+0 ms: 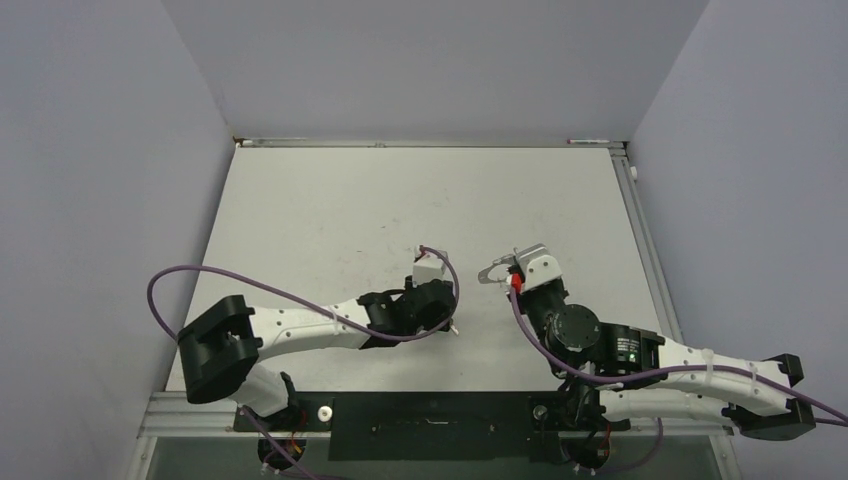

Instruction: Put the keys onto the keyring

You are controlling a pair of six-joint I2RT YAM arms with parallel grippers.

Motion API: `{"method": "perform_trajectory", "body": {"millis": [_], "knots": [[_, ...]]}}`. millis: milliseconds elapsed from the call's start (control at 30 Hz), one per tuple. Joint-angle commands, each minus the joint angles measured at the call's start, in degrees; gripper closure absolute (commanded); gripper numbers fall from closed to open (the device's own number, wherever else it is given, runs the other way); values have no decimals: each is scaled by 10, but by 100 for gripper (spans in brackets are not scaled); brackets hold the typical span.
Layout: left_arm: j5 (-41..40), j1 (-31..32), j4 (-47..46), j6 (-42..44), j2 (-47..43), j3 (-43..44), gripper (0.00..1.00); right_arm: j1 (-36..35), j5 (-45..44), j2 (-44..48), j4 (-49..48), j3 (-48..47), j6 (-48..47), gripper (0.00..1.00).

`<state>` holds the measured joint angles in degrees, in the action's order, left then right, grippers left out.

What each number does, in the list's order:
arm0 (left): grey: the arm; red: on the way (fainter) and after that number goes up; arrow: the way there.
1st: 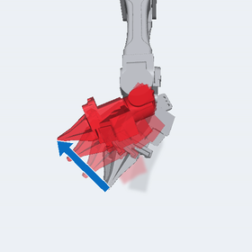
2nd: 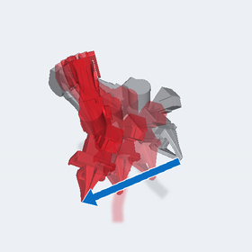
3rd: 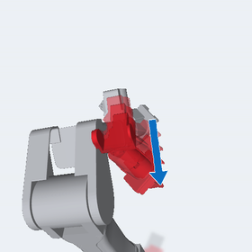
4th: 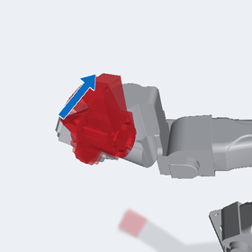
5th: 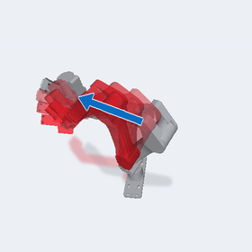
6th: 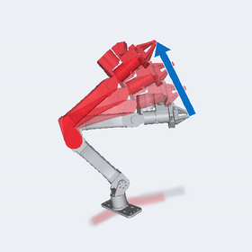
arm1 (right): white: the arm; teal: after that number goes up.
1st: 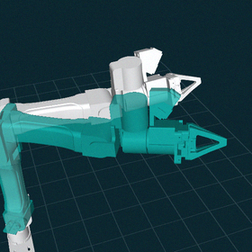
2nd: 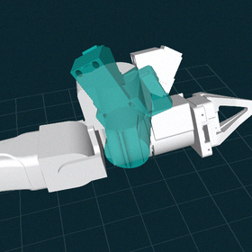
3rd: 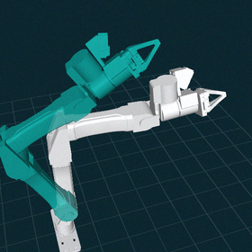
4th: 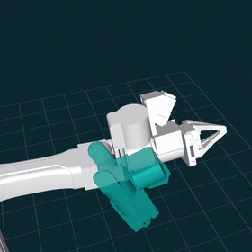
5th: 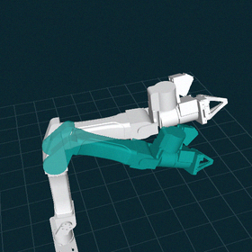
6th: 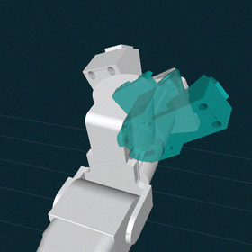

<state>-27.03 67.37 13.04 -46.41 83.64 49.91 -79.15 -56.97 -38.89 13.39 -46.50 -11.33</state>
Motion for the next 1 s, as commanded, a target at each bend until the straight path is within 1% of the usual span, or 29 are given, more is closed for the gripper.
{"method": "perform_trajectory", "body": {"millis": [0, 233, 500, 600, 700, 867, 933, 967], "knots": [[-19, -5, -14, -34, 37, 48, 57, 1, -13, 16, 16, -20, 16, 95], [-9, -8, -29, -43, 91, 63, 59, 1, -11, 26, 27, -18, 24, 95], [-6, -10, -51, -32, 146, 76, 71, 1, -3, 39, 40, -18, 40, 95], [-8, -10, -54, -30, 157, 77, 71, 1, -1, 42, 44, -18, 43, 95], [-17, -10, -52, -24, 165, 81, 74, 1, 0, 44, 47, -20, 45, 95], [-25, -10, -52, -19, 174, 83, 87, 1, 4, 45, 51, -21, 48, 95], [-30, -10, -46, -18, 180, 87, 97, 1, 4, 47, 52, -21, 50, 95], [-35, -10, -41, -17, 184, 89, 100, 1, 6, 49, 54, -23, 52, 95]]}}
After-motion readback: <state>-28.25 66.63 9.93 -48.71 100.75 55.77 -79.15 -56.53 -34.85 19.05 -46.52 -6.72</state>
